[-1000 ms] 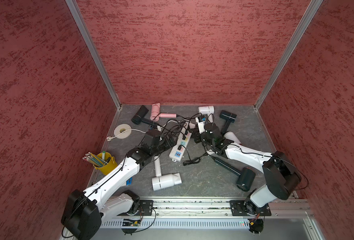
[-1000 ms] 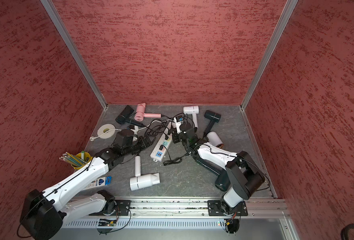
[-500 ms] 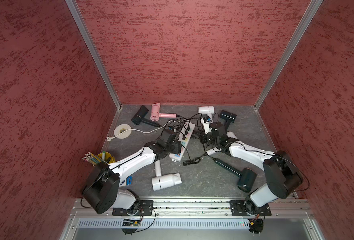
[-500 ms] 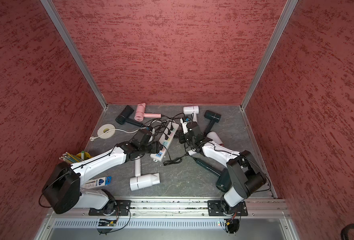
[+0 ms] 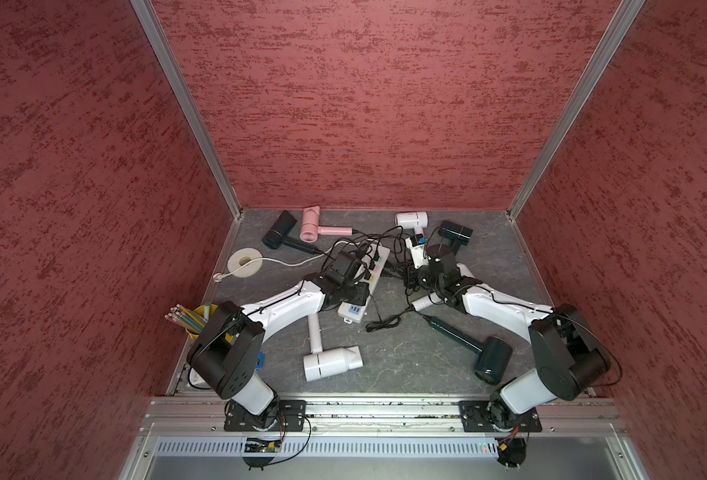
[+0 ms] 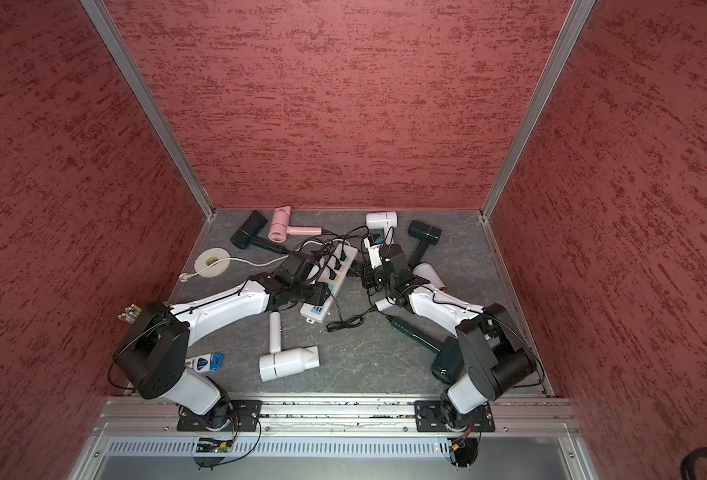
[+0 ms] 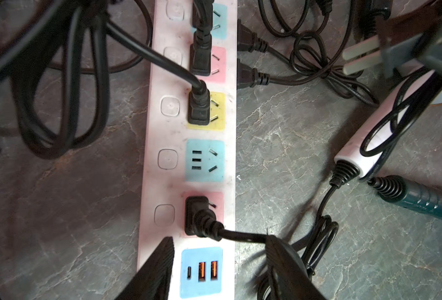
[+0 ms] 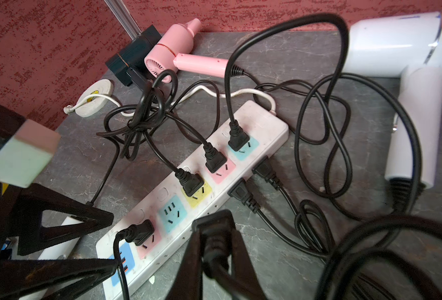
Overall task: Charge the blow dryers
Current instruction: Adjust the plug at the socket.
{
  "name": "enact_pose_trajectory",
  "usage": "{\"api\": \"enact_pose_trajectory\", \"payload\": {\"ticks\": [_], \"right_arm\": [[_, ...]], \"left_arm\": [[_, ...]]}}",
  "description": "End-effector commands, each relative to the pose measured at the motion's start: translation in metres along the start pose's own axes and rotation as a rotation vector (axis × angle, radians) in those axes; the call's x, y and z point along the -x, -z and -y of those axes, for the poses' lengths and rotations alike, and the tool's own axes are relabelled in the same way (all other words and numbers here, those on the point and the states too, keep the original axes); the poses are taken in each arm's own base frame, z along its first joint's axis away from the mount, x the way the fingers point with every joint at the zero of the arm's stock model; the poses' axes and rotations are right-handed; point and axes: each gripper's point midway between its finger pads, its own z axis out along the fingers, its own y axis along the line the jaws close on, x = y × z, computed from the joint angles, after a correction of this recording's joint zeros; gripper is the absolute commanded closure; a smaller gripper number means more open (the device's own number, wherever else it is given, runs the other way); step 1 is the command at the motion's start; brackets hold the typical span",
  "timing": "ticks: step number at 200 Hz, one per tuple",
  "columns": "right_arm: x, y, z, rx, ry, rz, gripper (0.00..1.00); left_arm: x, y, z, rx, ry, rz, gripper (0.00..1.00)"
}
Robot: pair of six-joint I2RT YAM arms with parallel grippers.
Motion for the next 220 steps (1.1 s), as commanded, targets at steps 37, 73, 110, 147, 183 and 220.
{"api": "enact_pose_trajectory", "payload": {"ticks": [37, 73, 110, 147, 183, 220], "right_arm": [[0.009, 0.005, -0.007, 0.052, 0.000, 0.036, 1.00], [0.008, 0.002, -0.008, 0.067, -0.009, 0.033, 1.00], [0.008, 0.001, -0.009, 0.076, -0.012, 0.033, 1.00], [0.008, 0.002, -0.010, 0.084, -0.011, 0.034, 1.00], [0.010, 0.004, -0.010, 0.083, -0.011, 0.041, 1.00], [0.010, 0.005, -0.010, 0.087, -0.013, 0.043, 1.00]], "left_arm": [[-0.007, 0.002, -0.008, 0.010, -0.019, -0.028, 0.40], [-0.008, 0.017, -0.008, -0.018, -0.007, 0.010, 0.39], [-0.010, 0.018, -0.013, -0.016, -0.004, 0.008, 0.39], [-0.006, 0.010, -0.012, -0.011, -0.015, -0.010, 0.47], [-0.003, 0.005, -0.007, -0.030, -0.026, -0.024, 0.51], [-0.002, 0.000, -0.004, -0.031, -0.033, -0.033, 0.51]]}}
